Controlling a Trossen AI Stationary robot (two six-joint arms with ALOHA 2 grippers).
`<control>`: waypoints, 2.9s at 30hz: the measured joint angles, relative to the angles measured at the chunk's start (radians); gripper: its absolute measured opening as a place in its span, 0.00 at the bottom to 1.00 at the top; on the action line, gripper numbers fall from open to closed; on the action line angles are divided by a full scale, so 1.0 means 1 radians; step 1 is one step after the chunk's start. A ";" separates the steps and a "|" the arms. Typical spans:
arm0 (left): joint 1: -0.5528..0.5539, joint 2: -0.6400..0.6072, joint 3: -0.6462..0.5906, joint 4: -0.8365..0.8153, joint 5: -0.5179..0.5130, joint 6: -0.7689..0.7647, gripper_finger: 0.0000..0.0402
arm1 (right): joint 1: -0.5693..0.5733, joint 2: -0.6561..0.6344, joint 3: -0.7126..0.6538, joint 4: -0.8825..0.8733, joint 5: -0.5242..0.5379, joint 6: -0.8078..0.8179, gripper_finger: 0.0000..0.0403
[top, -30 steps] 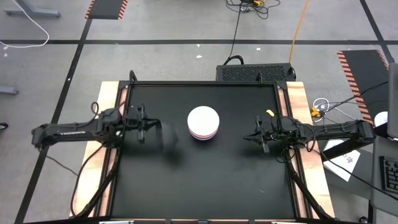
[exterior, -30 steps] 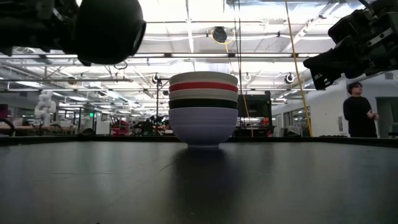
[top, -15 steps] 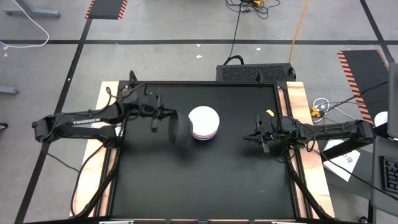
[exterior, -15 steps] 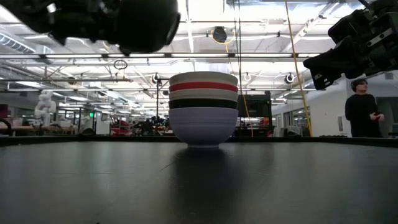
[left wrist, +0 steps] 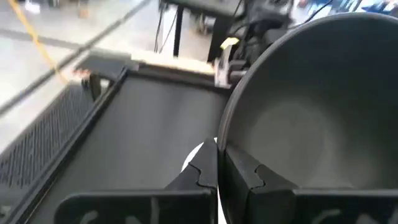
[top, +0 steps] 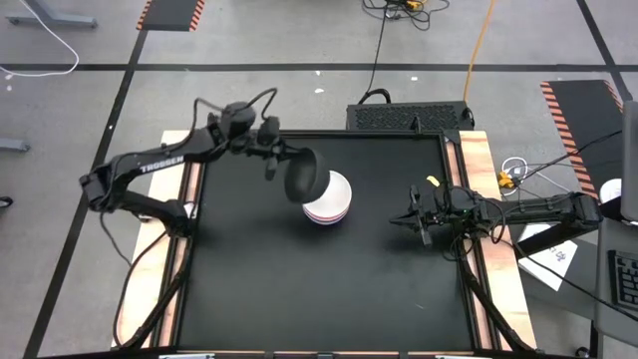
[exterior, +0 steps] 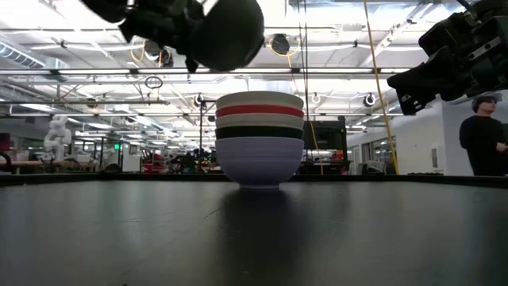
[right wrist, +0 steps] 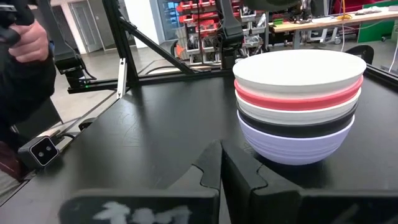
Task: Nest bowls inside each other
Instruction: Stack the black bowl on top of the white bowl
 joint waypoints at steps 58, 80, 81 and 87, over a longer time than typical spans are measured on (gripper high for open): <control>-0.104 0.678 0.953 -1.112 -0.227 0.095 0.01 | 0.000 0.000 0.000 -0.007 0.000 -0.029 0.00; -0.134 0.701 0.953 -1.081 -0.294 0.088 0.01 | 0.000 0.000 0.000 -0.008 0.000 -0.044 0.00; -0.135 0.715 0.953 -1.088 -0.293 0.087 0.01 | 0.000 0.000 0.000 -0.008 0.000 -0.044 0.00; -0.138 0.784 0.953 -1.136 -0.280 0.086 0.01 | 0.000 0.000 0.000 -0.007 0.000 -0.044 0.00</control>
